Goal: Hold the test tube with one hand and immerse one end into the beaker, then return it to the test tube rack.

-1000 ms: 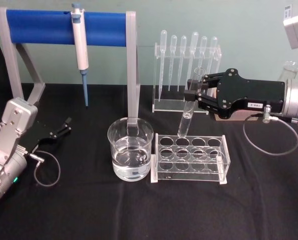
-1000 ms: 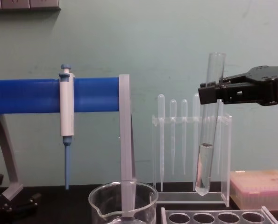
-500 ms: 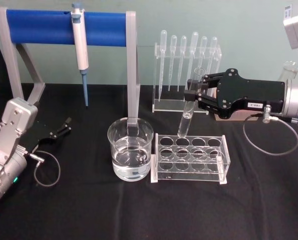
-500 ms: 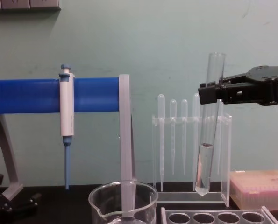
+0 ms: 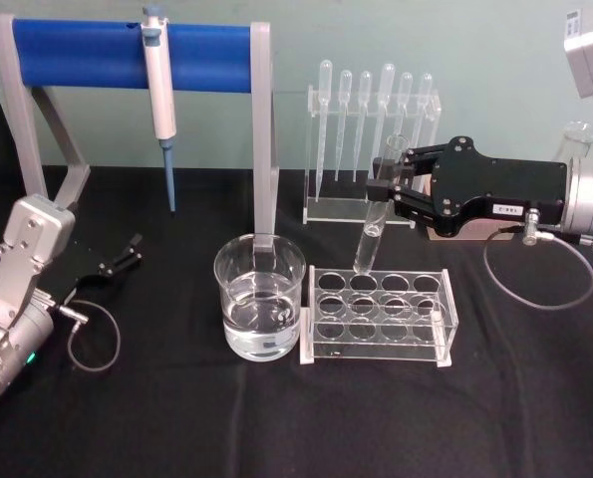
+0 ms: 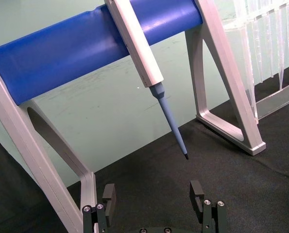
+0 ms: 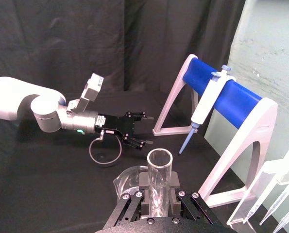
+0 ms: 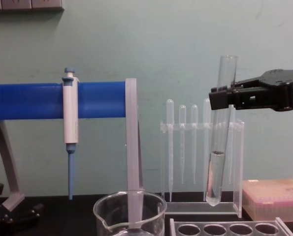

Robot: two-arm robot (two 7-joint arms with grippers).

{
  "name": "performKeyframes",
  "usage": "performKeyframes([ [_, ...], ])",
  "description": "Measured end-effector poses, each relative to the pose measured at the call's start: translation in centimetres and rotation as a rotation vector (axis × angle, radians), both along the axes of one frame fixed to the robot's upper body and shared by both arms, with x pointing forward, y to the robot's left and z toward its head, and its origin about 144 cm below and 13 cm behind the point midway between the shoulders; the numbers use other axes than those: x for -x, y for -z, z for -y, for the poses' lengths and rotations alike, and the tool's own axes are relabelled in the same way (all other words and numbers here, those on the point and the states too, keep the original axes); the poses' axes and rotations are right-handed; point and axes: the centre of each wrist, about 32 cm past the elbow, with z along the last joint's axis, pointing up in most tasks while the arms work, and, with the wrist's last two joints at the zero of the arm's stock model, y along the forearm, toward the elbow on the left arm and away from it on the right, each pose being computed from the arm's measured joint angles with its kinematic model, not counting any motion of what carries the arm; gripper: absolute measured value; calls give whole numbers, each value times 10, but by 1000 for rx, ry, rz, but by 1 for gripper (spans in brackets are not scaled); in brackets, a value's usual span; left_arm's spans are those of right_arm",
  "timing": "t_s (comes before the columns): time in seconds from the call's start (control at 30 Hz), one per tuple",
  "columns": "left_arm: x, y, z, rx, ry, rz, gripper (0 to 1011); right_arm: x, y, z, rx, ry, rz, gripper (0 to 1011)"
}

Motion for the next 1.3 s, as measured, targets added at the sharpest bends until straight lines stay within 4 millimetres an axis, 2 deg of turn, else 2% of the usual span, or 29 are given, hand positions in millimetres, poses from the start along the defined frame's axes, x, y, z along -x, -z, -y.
performKeyframes([
  [1.3,0,0,0,0,0,0,1000,0,0,0,0,0,0,236],
])
